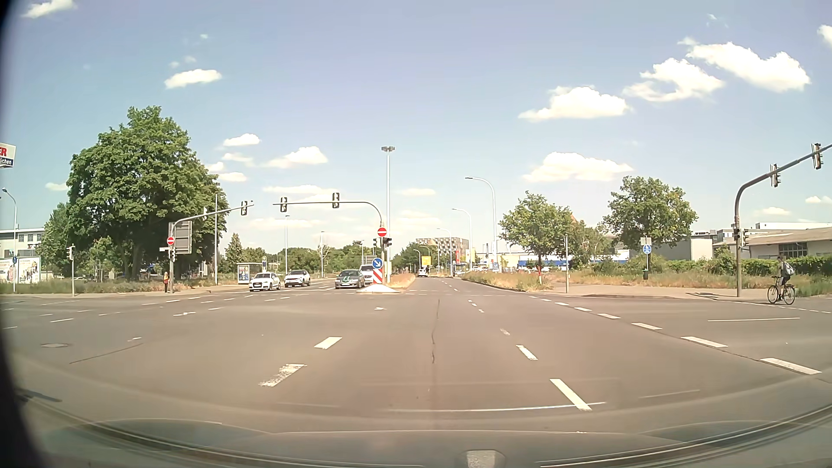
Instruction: Follow the waypoints while adhering to traffic rules and regulations
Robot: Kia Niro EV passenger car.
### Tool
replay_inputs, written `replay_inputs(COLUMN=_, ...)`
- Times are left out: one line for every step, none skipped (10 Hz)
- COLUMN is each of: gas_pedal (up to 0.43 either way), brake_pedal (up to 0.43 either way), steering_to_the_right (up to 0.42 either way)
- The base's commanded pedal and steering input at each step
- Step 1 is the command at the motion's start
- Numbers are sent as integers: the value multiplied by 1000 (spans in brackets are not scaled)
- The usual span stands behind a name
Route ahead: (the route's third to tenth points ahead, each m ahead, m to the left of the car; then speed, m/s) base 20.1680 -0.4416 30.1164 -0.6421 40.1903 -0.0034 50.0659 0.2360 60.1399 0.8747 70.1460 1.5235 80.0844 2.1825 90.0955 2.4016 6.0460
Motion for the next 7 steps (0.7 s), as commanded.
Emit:
replay_inputs(gas_pedal=441, brake_pedal=30, steering_to_the_right=-3)
replay_inputs(gas_pedal=441, brake_pedal=30, steering_to_the_right=-3)
replay_inputs(gas_pedal=441, brake_pedal=30, steering_to_the_right=-3)
replay_inputs(gas_pedal=449, brake_pedal=30, steering_to_the_right=-2)
replay_inputs(gas_pedal=449, brake_pedal=30, steering_to_the_right=-1)
replay_inputs(gas_pedal=449, brake_pedal=30, steering_to_the_right=-1)
replay_inputs(gas_pedal=449, brake_pedal=30, steering_to_the_right=-1)
